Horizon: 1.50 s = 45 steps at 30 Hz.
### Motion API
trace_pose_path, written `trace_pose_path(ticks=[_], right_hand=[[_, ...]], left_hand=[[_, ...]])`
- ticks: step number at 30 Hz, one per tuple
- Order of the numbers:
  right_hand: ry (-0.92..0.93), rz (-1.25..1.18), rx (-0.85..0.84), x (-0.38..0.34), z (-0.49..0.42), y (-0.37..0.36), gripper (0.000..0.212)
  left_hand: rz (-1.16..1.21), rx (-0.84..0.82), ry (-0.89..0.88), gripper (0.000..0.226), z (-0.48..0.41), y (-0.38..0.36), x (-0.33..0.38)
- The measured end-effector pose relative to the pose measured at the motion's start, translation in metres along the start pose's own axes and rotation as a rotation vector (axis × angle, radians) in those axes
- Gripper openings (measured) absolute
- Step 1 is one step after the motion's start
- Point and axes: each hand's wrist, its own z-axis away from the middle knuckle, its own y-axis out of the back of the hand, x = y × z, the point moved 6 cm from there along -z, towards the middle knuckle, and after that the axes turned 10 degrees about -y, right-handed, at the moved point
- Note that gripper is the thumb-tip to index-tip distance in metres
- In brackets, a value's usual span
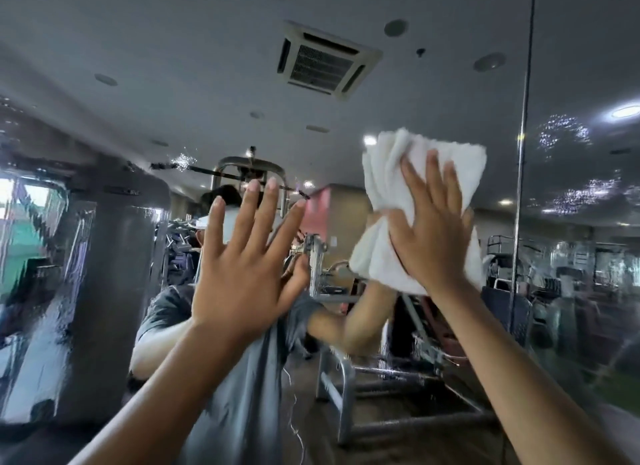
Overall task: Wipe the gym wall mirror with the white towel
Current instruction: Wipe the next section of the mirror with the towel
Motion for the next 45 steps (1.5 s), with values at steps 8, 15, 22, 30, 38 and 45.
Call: trace_pose_path(ticks=[8, 15, 22, 30, 38, 45], right_hand=[[0.35, 0.085, -0.082, -0.013, 0.069, -0.012, 0.072], [-0.034, 0.053, 0.007, -0.018, -0.023, -0.001, 0.071], [0.439, 0.112, -0.098, -0.02, 0.089, -0.014, 0.075], [-0.114, 0.003, 0.013, -0.006, 0.019, -0.003, 0.071], [0.424, 0.119, -0.135, 0.0, 0.111, -0.011, 0.076], [-0.124, 0.011, 0.019, -0.014, 0.047, -0.007, 0.072]], left_hand=[[0.02, 0.049, 0.015, 0.061, -0.001, 0.004, -0.005], [0.008, 0.05, 0.013, 0.062, -0.002, 0.005, -0.004], [0.048, 0.033, 0.056, 0.072, 0.004, 0.006, -0.008], [0.028, -0.023, 0.024, 0.074, 0.01, 0.005, 0.0], [0.071, 0.043, -0.012, 0.072, 0.016, 0.007, -0.005], [0.069, -0.039, 0.017, 0.077, 0.04, 0.004, 0.019]])
